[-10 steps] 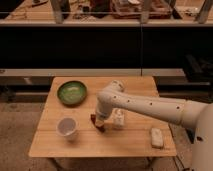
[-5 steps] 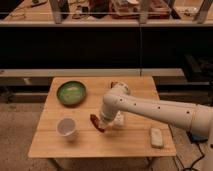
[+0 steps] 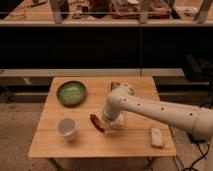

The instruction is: Place the pepper on the white sponge

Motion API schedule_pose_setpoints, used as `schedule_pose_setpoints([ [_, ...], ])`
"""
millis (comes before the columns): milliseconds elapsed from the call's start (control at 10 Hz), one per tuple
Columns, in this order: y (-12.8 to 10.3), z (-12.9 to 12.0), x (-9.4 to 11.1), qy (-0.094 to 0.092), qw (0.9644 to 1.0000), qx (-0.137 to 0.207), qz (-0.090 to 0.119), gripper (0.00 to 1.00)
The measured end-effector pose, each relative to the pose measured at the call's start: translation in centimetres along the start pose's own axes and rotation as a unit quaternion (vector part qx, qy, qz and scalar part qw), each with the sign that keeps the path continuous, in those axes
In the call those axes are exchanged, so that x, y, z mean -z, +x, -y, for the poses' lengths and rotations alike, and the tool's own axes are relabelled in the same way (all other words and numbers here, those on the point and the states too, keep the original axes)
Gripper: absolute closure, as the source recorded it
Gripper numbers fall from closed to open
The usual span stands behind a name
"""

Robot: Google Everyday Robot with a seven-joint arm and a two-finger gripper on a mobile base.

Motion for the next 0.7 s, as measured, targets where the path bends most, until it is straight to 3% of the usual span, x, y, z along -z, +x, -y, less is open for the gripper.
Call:
schedule_pose_setpoints([
  [200,-1.7,0.1,-0.5,0.001,1.0,0.0,0.002,0.42],
  [400,-1.2,0.8,-0.3,0.013,0.9999,0.002,-0.007,0.24],
  [700,-0.7,2.1,-0.8,0.019,0.9995,0.002,-0.027,0.2],
])
